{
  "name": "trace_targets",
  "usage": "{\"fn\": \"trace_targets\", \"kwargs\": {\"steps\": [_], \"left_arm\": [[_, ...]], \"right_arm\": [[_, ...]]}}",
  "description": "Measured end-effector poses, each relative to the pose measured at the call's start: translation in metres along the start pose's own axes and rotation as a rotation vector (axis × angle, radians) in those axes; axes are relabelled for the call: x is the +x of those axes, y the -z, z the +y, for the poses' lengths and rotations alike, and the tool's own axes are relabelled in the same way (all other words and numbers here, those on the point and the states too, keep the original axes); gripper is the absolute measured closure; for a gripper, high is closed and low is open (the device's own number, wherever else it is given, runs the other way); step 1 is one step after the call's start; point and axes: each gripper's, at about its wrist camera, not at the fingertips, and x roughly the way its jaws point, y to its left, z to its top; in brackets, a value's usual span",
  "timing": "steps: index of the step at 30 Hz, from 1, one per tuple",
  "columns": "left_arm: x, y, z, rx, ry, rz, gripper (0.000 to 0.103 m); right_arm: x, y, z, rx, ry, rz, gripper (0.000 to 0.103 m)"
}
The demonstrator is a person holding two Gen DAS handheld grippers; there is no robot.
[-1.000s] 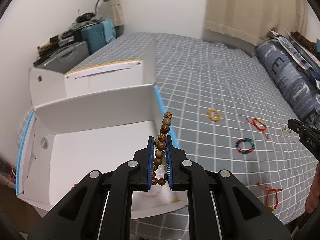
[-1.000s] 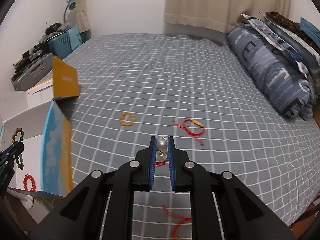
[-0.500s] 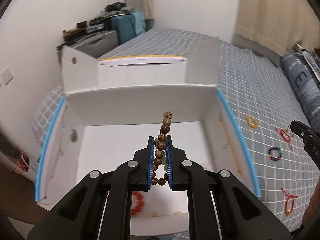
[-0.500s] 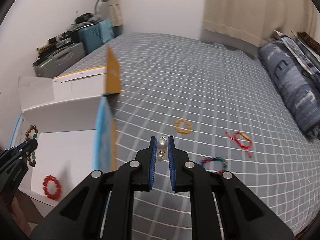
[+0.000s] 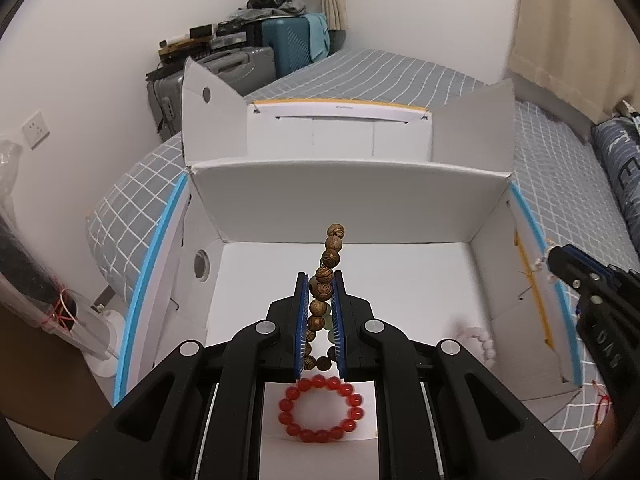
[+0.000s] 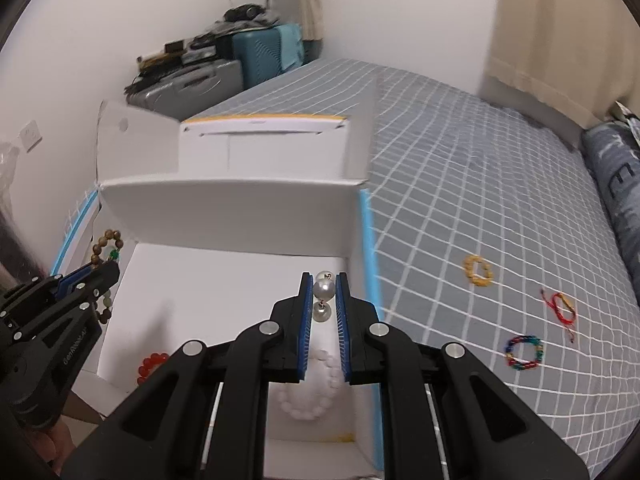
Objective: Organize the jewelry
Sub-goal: 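Carry the wooden bracelet and pearl string over the white box, then open the left tool to drop the wooden bracelet while the right tool releases the pearl string, then move both open tools back over the bracelets remaining on the bed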
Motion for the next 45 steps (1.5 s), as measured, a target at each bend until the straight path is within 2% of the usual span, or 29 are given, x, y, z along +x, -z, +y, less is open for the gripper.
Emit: {"fn": "trace_targets", "kwargs": {"steps": [8,17,27,28,30,31,33,35,41,45], "left_arm": [[0.023,0.007,0.017,0.000,-0.023,0.061,0.092],[0.036,0.011,0.018,0.013,-0.026,0.100,0.092],[0.036,0.012,0.023,0.001,-0.039,0.095,0.088],[0.035,0.011,0.024,-0.001,-0.044,0.094,0.088],[0.033,0.011,0.027,-0.018,-0.050,0.096,0.077],[0.032,0.010,0.028,-0.024,-0.049,0.093,0.067],[0.028,0.009,0.030,-0.030,-0.055,0.081,0.057],[0.024,0.008,0.032,-0.039,-0.057,0.068,0.044],[0.010,0.004,0.037,-0.057,-0.064,0.022,0.022],[0.002,0.002,0.040,-0.070,-0.060,-0.008,0.010]], "right_arm": [[0.029,0.002,0.025,-0.024,-0.028,0.067,0.092],[0.047,0.007,0.022,-0.012,-0.030,0.160,0.092],[0.048,0.008,0.030,-0.025,-0.048,0.161,0.091],[0.048,0.008,0.031,-0.025,-0.049,0.156,0.088],[0.044,0.007,0.030,-0.022,-0.053,0.136,0.071],[0.041,0.006,0.030,-0.022,-0.051,0.120,0.061],[0.038,0.004,0.032,-0.024,-0.042,0.107,0.055],[0.033,0.003,0.032,-0.021,-0.044,0.091,0.043],[0.020,0.000,0.030,-0.017,-0.039,0.046,0.021],[0.013,-0.001,0.025,-0.002,-0.036,0.025,0.012]]}}
